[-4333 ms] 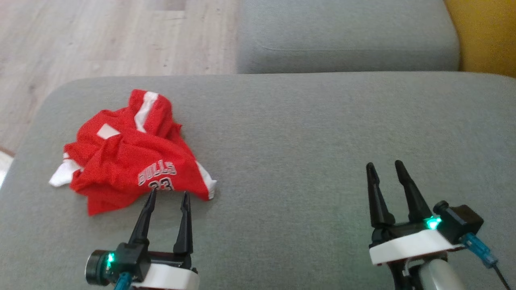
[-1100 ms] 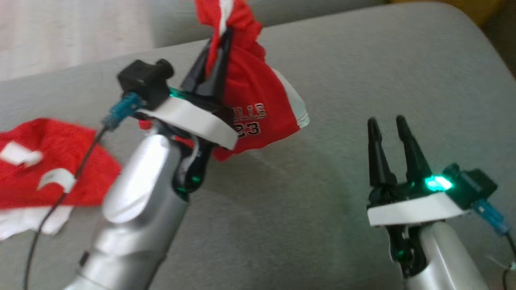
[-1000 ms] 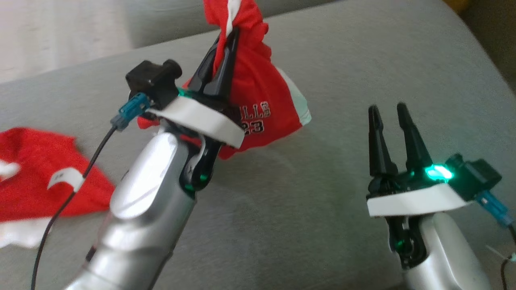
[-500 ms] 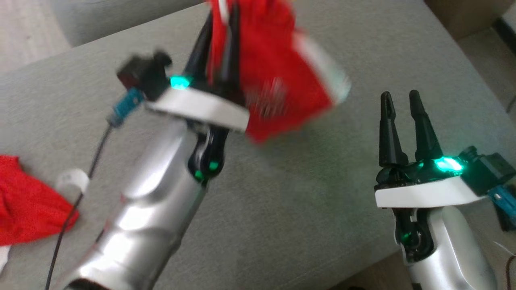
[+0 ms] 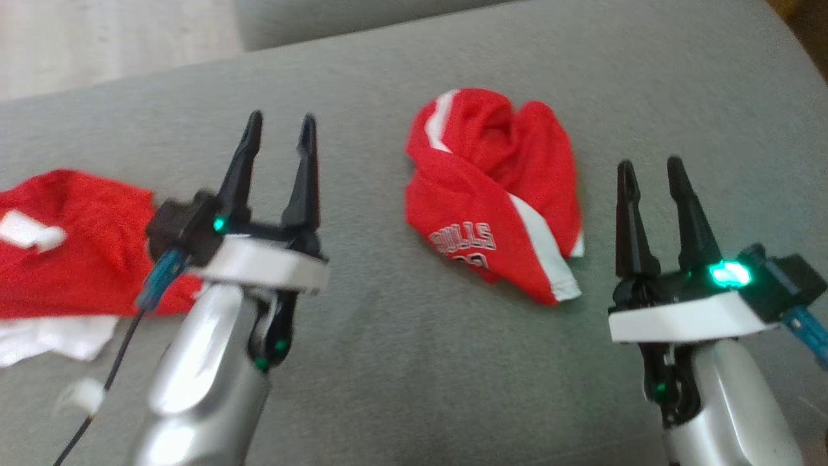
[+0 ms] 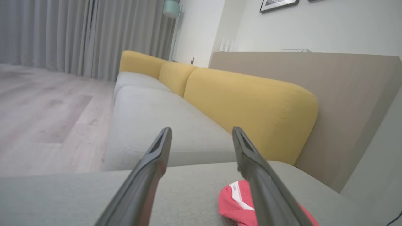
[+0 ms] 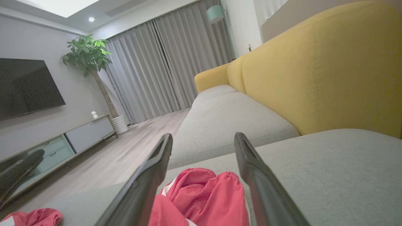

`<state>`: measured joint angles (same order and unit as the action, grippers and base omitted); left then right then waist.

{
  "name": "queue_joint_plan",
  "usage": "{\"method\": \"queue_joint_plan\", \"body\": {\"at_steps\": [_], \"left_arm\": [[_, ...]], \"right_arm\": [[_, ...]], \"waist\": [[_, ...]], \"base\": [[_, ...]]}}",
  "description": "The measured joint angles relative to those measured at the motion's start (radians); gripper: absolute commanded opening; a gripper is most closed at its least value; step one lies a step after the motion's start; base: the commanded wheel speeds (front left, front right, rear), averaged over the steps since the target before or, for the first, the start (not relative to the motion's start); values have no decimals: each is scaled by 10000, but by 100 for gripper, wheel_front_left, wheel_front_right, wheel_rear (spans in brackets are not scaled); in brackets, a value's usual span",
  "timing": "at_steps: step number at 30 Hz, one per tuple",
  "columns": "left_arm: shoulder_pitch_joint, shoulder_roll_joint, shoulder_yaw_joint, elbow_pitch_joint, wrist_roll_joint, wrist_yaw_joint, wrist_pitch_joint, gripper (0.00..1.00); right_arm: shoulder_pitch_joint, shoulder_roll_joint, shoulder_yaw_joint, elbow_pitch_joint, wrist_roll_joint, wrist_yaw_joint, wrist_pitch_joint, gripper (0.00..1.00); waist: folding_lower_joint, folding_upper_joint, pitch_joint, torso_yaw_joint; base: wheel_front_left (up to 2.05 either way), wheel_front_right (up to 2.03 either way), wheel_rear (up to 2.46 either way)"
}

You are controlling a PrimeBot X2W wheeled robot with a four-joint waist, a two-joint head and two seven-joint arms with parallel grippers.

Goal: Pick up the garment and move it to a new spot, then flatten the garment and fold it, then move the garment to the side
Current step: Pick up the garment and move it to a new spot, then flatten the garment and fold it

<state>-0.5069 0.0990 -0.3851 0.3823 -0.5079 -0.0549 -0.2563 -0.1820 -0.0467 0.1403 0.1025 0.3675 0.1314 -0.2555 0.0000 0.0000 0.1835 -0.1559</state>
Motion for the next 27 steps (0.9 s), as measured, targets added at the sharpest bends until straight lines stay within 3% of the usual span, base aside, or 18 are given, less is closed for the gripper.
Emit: {"method": "queue_joint_plan", "body": {"at_steps": [5, 12, 22, 27], "left_arm": [[1591, 257, 723, -1294, 1210, -167, -4, 100], [3868, -90, 1501, -2510, 1954, -161, -4, 100], [4132, -458, 1662, -2930, 2468, -347, -4, 100], [4128, -470, 1645, -2886, 2564, -453, -4, 100]], "right_arm": [[534, 0, -136, 207, -234, 0, 0, 100], [950, 4, -151, 502, -355, 0, 0, 100], [949, 4, -176, 826, -424, 0, 0, 100], [920, 4, -196, 1695, -569, 0, 0, 100]], "waist": [[-1, 0, -418, 697], [-2, 0, -902, 1429], [-2, 0, -1136, 1654], [0, 0, -1016, 1689]], "base": [[0, 0, 0], [0, 0, 0], [0, 0, 0], [0, 0, 0]]}}
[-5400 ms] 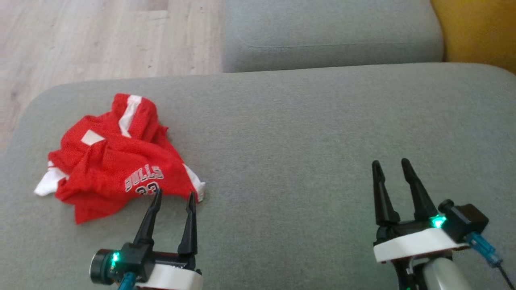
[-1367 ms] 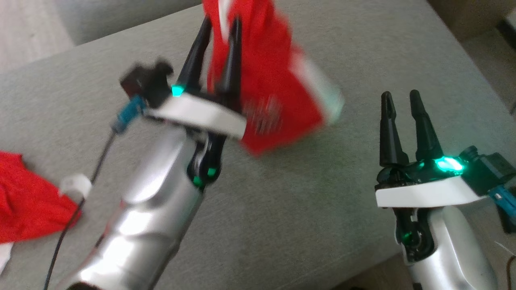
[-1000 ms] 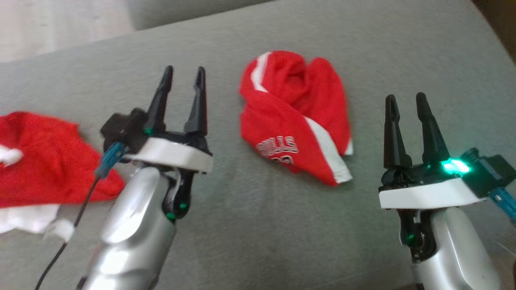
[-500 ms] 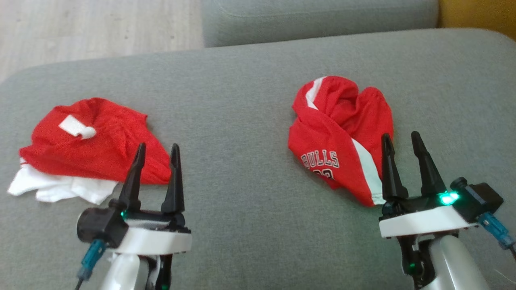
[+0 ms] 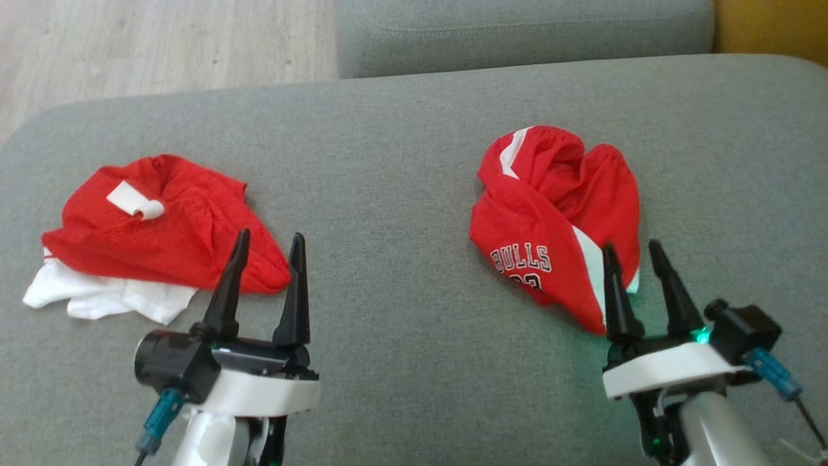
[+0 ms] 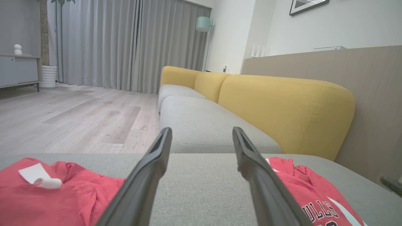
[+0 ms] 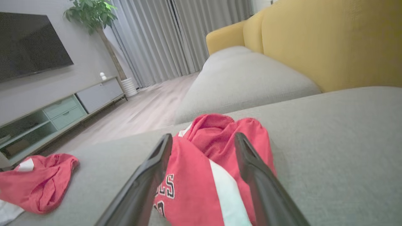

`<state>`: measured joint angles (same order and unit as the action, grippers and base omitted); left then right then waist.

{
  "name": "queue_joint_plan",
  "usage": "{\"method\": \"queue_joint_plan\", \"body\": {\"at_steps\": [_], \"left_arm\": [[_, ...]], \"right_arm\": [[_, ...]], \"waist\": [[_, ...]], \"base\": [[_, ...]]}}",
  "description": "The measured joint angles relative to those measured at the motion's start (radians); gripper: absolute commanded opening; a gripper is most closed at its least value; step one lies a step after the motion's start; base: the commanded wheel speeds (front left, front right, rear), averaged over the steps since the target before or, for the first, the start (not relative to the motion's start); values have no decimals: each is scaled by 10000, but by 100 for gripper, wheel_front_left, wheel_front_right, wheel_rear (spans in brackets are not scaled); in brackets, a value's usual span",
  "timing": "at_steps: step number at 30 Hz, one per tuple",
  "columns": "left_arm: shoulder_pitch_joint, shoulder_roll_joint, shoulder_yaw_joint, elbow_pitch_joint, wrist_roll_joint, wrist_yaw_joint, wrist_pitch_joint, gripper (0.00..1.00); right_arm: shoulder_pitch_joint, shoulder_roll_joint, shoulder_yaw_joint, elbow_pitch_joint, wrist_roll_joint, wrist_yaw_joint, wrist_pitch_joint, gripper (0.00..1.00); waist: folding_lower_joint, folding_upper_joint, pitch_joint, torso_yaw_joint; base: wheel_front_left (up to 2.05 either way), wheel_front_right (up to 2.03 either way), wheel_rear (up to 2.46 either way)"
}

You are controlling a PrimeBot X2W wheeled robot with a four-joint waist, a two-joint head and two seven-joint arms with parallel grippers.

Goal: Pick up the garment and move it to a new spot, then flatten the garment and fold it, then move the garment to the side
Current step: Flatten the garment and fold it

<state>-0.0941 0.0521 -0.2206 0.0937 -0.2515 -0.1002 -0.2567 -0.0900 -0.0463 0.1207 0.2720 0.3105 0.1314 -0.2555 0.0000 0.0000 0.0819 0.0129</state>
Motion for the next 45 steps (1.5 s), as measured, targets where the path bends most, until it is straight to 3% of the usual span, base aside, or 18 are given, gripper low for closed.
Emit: {"method": "queue_joint_plan", "body": {"at_steps": [10, 19, 20, 21, 26, 29, 37, 44, 45], "left_arm": [[-31, -10, -176, 167, -44, -56, 0, 100], [-96, -10, -360, 173, -121, -35, 0, 100], [-116, -10, -364, 173, -121, -8, 0, 100], [-142, -10, -364, 174, -121, 31, 0, 100], [-279, -12, -362, 174, -125, 44, 0, 100], [-277, -13, -360, 176, -198, 48, 0, 100], [-222, -13, -359, 151, -382, 136, 0, 100], [-217, -13, -353, -299, -502, 132, 0, 100], [-217, -13, -355, -339, -502, 132, 0, 100]], "right_arm": [[-974, -4, -286, 2709, -222, 0, 107, 100], [-1520, -4, 46, 4383, -123, 0, 280, 100], [-1568, -4, 67, 4510, -67, 0, 268, 59], [-1649, -4, 102, 4602, -27, 0, 265, 0], [-2074, -6, 232, 4711, -115, 0, 163, 0], [-2089, 4, -205, 4690, -1162, 0, 119, 0], [-1963, -173, -2665, 4115, -2499, 0, 127, 0], [-1322, -460, -5026, 3005, -3917, 0, 903, 0], [-1267, -416, -5262, 2853, -4192, 0, 1041, 66]], "waist": [[0, 0, 298, 348], [1, 0, 579, 572], [1, 0, 592, 568], [0, 0, 600, 554], [1, 0, 581, 395], [1, 0, 486, 280], [0, 0, 161, -15], [0, 0, -44, -188], [0, 0, -63, -195]], "base": [[0, 0, 0], [0, 0, 0], [0, 0, 0], [0, 0, 0], [0, 0, 0], [0, 0, 0], [0, 0, 0], [0, 0, 0], [0, 0, 0]]}}
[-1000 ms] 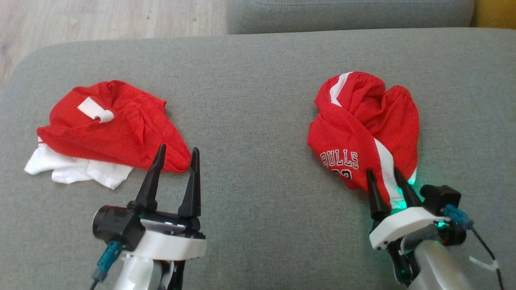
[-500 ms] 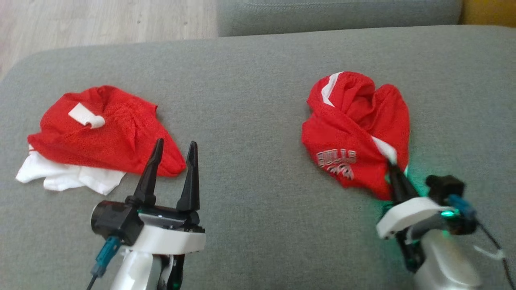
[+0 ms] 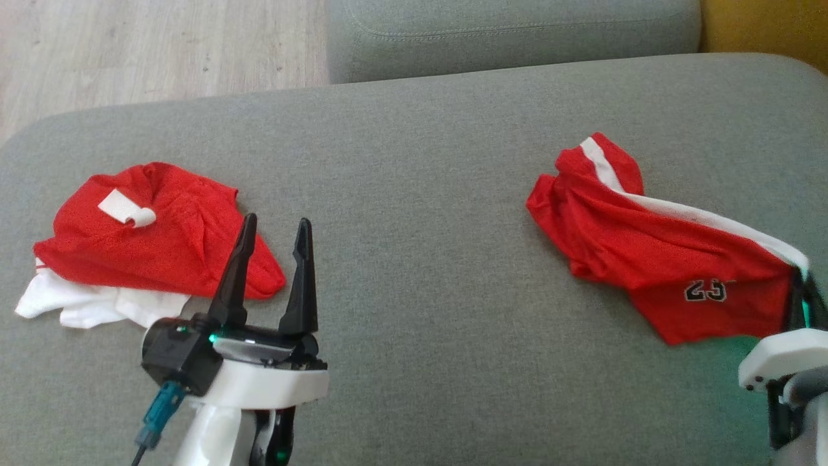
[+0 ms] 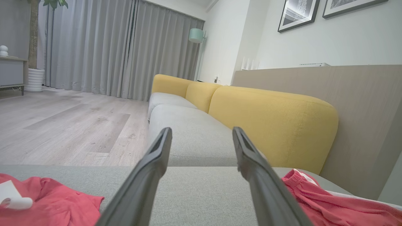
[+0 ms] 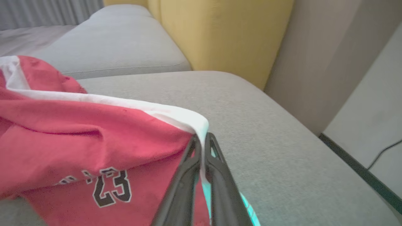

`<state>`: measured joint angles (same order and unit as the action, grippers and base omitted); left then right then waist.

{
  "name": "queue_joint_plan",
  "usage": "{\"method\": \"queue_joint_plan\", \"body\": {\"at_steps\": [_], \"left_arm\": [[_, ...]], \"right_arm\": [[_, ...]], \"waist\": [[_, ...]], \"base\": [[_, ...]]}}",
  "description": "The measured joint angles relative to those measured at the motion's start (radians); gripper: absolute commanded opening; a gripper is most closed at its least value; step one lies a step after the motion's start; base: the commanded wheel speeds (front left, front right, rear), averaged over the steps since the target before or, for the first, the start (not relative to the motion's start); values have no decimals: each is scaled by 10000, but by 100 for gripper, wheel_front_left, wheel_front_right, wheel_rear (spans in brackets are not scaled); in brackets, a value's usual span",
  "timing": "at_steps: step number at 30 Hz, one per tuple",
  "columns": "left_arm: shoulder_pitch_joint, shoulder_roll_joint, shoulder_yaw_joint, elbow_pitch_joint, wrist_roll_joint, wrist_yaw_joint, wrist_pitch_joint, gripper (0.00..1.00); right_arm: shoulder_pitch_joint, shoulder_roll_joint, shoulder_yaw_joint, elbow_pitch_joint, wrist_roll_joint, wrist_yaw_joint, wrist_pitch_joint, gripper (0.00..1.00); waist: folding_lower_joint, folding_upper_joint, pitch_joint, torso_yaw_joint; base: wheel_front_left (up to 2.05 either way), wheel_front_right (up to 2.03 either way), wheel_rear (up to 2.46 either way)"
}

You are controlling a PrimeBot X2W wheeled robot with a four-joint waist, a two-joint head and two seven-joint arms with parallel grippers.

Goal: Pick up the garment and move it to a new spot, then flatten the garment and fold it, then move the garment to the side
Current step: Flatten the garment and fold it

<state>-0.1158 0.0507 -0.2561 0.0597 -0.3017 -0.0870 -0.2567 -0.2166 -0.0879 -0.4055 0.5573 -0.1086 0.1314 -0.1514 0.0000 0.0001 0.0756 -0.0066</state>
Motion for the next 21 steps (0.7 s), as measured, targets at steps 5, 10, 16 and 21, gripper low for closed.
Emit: {"method": "queue_joint_plan", "body": {"at_steps": [5, 10, 16, 21], "left_arm": [[15, 2, -13, -15, -2, -12, 0, 100], [18, 0, -23, -17, -23, -15, 0, 100], [22, -2, -61, -17, -23, -23, 0, 100], [22, -2, -115, -17, -23, -21, 0, 100]], "right_arm": [[148, 439, 82, -888, -397, 0, -385, 100], [271, 437, 2094, -1580, 1246, 0, -803, 100], [1088, 435, 4042, -2357, 2798, 0, -970, 100], [1210, 431, 4196, -2901, 3010, 0, -986, 100]], "waist": [[0, 0, -60, 50], [0, 0, -53, 125], [0, 0, 61, 245], [0, 0, 213, 367]], "base": [[0, 0, 0], [0, 0, 0], [0, 0, 0], [0, 0, 0]]}}
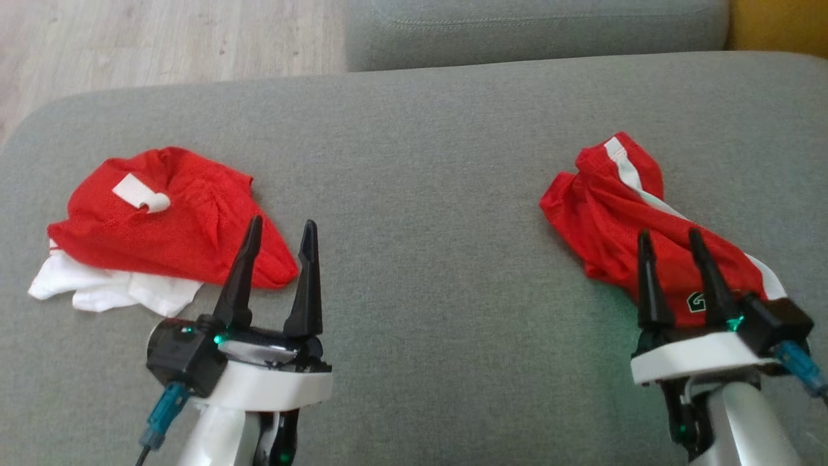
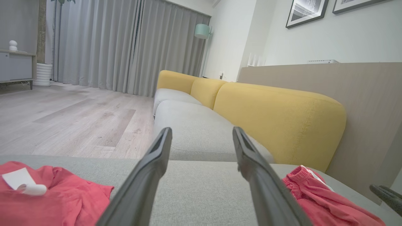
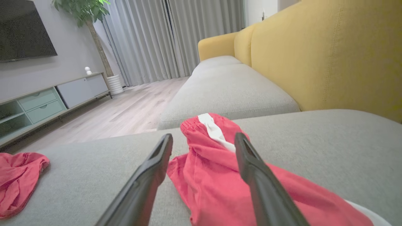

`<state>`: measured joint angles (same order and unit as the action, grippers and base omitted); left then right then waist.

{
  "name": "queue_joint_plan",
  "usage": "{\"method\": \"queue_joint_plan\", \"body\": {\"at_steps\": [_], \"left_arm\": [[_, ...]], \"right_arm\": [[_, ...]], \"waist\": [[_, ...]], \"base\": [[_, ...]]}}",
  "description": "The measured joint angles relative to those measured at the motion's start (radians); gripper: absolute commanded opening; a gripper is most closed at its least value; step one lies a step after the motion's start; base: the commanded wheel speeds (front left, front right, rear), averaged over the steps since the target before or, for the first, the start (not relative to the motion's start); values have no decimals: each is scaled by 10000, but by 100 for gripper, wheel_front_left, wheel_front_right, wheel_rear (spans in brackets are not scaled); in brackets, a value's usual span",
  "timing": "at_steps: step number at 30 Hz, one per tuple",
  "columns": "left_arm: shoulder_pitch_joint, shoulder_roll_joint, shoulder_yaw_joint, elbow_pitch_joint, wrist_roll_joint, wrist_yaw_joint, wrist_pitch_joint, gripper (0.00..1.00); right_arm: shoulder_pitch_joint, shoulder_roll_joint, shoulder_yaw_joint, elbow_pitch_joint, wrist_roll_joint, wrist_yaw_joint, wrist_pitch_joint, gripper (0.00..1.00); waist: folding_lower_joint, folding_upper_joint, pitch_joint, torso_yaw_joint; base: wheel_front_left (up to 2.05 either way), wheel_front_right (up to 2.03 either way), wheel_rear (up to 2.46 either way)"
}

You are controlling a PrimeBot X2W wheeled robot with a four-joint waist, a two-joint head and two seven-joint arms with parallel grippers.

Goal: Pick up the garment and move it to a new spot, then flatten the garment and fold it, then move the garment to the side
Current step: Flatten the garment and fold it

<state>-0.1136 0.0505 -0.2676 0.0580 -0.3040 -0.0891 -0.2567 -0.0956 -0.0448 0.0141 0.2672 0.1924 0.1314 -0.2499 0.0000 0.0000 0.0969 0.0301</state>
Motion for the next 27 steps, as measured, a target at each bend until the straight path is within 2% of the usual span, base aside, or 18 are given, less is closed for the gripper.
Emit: {"method": "queue_joint_plan", "body": {"at_steps": [4, 7, 15, 22, 23, 24, 27], "left_arm": [[-19, 2, -115, 0, 0, 2, 0, 100], [-35, -4, -272, 6, 0, 2, 0, 100], [-304, -4, -571, 44, -58, 8, 0, 100], [-415, -2, -583, 56, -58, 10, 0, 100], [-433, -2, -583, 56, -58, 10, 0, 100], [-437, -2, -583, 56, -58, 10, 0, 100], [-436, -2, -585, 79, -58, 25, 0, 100]], "right_arm": [[-525, 0, -272, 94, -98, 0, -8, 100], [-1333, -2, -700, 552, -581, 0, 203, 100], [-3123, -431, -1524, 2631, -1578, 0, 1722, 100], [-3779, -585, -1363, 4276, -1603, 0, 2274, 100], [-3872, -589, -1296, 4429, -1551, 0, 2280, 43], [-3938, -596, -1214, 4512, -1499, 0, 2196, 0], [-4134, -600, -982, 4594, -1246, 0, 1592, 0]], "waist": [[0, 0, 180, 142], [1, 0, 350, 290], [1, 0, 749, 840], [1, 0, 919, 1124], [2, 0, 921, 1128], [1, 0, 918, 1130], [1, 0, 869, 1108]], "base": [[0, 0, 0], [0, 0, 0], [0, 0, 0], [0, 0, 0], [0, 0, 0], [0, 0, 0], [0, 0, 0]]}}
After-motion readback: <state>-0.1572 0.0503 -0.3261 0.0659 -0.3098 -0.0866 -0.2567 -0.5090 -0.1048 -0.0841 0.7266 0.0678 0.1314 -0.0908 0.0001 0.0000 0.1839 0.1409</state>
